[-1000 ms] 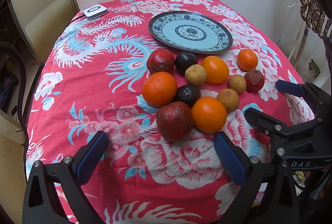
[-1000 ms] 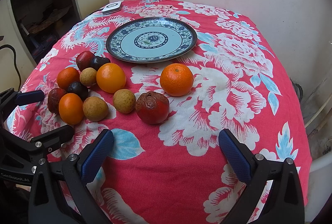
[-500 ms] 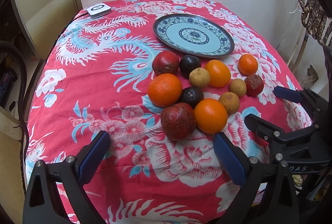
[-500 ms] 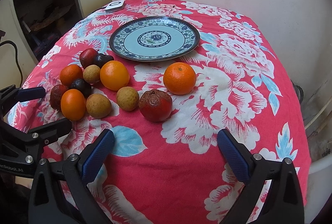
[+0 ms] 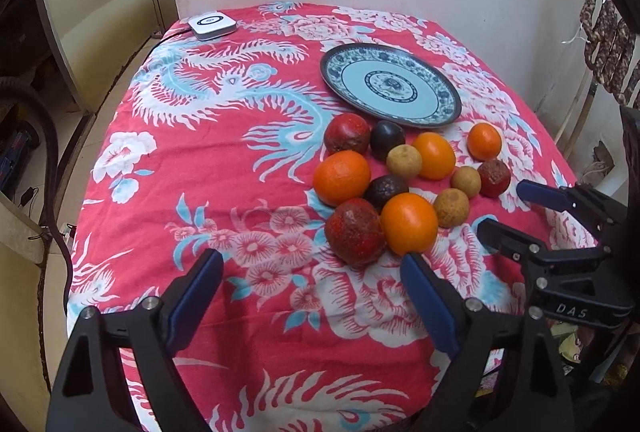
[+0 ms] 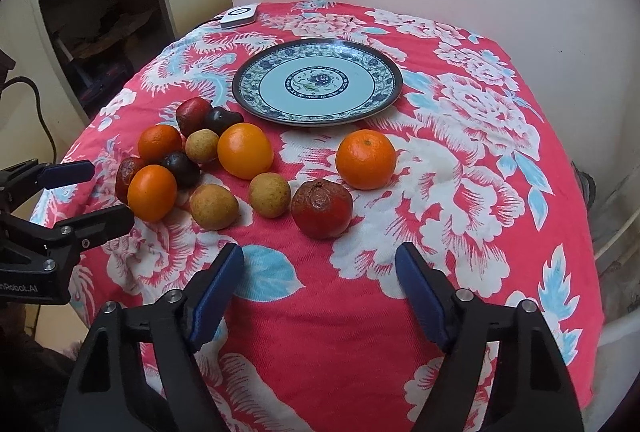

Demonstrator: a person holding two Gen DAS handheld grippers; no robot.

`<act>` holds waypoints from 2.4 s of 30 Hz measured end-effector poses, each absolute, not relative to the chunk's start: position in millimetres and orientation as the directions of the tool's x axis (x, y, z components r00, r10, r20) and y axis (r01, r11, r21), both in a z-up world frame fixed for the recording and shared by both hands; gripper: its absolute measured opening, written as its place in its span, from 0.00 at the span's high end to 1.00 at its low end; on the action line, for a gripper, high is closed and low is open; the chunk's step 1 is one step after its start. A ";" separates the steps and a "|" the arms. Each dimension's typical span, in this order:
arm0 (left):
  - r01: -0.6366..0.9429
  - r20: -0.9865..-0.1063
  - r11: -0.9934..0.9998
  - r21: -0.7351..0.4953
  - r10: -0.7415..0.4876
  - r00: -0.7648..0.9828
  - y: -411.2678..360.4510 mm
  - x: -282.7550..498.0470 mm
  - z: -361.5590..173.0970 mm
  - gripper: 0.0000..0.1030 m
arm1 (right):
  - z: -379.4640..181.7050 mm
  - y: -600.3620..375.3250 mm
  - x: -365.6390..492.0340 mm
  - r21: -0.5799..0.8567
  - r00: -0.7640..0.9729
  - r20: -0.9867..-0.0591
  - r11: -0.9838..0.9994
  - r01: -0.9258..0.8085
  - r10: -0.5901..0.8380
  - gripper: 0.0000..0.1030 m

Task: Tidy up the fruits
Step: 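Grasp the large dark red pomegranate with the left tool while the right tool grasps the wrinkled red fruit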

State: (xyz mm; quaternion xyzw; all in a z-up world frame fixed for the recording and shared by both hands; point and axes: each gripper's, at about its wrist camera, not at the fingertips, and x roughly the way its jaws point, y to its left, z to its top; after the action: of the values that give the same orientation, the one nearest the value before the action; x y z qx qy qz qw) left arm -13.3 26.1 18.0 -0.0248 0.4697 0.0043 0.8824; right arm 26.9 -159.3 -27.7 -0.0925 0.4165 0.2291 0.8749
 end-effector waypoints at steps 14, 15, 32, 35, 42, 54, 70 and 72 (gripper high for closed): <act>-0.031 -0.818 0.995 -0.095 -0.060 0.572 36.1 -13.3 25.8 0.32 | -25.6 -159.4 33.9 0.048 0.541 -0.763 0.866 -0.498 0.354 0.54; -0.027 -0.817 0.995 -0.100 -0.067 0.573 35.7 -12.8 25.6 0.32 | -25.6 -158.6 34.1 0.047 0.541 -0.762 0.864 -0.501 0.356 0.56; 0.025 -0.823 0.990 -0.142 -0.132 0.552 22.0 -1.1 18.5 0.43 | -26.3 -155.9 38.8 0.055 0.543 -0.755 0.859 -0.508 0.369 0.58; 0.047 -0.821 0.988 -0.149 -0.150 0.551 18.6 -1.8 18.2 0.51 | -26.5 -155.9 39.3 0.056 0.543 -0.754 0.859 -0.509 0.370 0.58; 0.091 -0.814 0.988 -0.125 -0.155 0.560 8.3 -4.4 20.2 0.68 | -24.8 -156.5 43.8 0.067 0.548 -0.748 0.865 -0.498 0.374 0.66; 0.048 -0.800 0.990 -0.129 -0.133 0.585 18.2 -7.4 27.3 0.68 | -18.9 -160.9 39.5 0.080 0.567 -0.724 0.864 -0.496 0.393 0.69; -0.009 -0.777 0.989 -0.150 -0.112 0.619 30.6 -5.7 41.8 0.68 | -5.4 -157.2 31.5 0.067 0.595 -0.688 0.852 -0.519 0.416 0.69; -0.013 -0.776 0.988 -0.152 -0.111 0.620 31.6 -4.1 43.0 0.68 | -4.4 -157.0 31.6 0.068 0.596 -0.685 0.851 -0.521 0.419 0.69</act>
State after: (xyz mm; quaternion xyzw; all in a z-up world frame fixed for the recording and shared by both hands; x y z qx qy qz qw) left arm -4.1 31.6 43.0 -0.0715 0.4348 -0.0273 0.8972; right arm 31.6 -157.0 -4.4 -0.0697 0.3638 0.2638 0.8906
